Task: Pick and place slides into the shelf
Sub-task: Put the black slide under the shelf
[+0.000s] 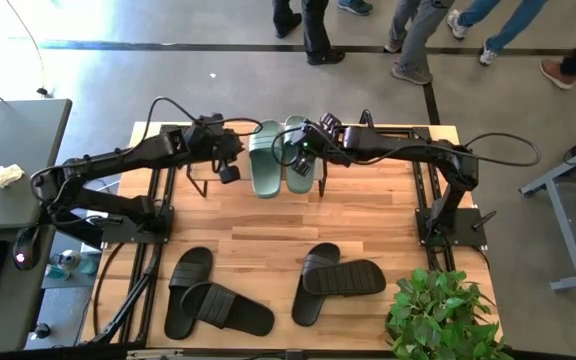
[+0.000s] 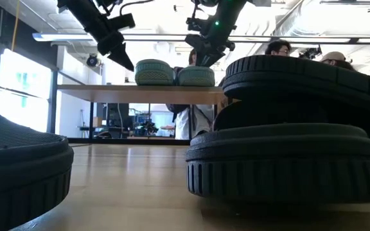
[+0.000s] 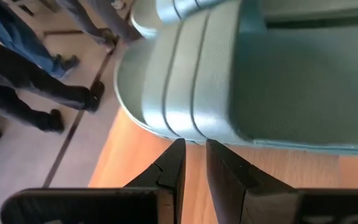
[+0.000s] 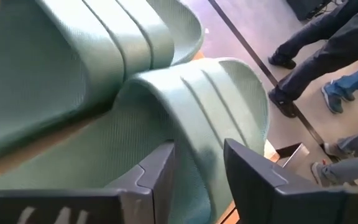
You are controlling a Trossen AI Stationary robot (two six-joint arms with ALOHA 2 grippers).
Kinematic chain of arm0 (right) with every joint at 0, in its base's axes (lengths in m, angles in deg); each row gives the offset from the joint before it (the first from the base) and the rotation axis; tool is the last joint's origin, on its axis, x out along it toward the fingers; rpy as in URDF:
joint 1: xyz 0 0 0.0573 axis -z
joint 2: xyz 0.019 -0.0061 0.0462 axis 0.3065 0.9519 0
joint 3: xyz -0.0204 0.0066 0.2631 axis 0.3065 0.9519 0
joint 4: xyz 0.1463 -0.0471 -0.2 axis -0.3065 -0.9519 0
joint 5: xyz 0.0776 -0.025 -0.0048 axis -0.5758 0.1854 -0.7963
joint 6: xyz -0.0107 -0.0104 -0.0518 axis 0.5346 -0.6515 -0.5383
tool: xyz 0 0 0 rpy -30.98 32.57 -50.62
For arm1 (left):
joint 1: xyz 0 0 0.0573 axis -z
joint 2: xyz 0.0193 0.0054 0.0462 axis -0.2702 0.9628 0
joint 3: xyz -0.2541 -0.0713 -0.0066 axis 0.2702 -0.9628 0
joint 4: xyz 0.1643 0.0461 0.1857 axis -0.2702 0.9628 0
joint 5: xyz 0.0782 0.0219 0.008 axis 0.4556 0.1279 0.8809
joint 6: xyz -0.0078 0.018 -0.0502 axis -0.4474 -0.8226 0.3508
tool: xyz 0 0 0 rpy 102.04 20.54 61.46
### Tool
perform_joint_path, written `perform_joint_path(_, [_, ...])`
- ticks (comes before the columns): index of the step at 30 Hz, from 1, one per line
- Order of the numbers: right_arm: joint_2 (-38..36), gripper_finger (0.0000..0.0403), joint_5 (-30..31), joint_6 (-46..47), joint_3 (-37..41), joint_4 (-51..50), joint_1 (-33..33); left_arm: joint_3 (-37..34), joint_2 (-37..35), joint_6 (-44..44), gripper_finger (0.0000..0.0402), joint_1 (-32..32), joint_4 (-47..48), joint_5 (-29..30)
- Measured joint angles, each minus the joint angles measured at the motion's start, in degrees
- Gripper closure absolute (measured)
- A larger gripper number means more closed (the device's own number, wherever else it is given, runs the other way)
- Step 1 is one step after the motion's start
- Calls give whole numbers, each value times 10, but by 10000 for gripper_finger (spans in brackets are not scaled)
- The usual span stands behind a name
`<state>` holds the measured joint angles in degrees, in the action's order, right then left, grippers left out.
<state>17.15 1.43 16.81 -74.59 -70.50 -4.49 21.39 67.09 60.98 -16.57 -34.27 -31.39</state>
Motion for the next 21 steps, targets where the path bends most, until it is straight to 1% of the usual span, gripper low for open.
perform_joint_path(4, [0, 269, -1, -12, -34, -18, -7, 0, -19, 0, 348, 0, 14, -1])
perform_joint_path(11, [0, 269, 0, -8, -114, -103, -24, 0, -45, 2, 348, 0, 41, -49])
perform_joint_path(16, [0, 269, 1, 16, -178, -170, -46, 0, -60, 6, 348, 0, 39, -96])
perform_joint_path(21, [-1, 269, -2, 38, -242, -245, -84, 0, -74, 22, 348, 0, 39, -170])
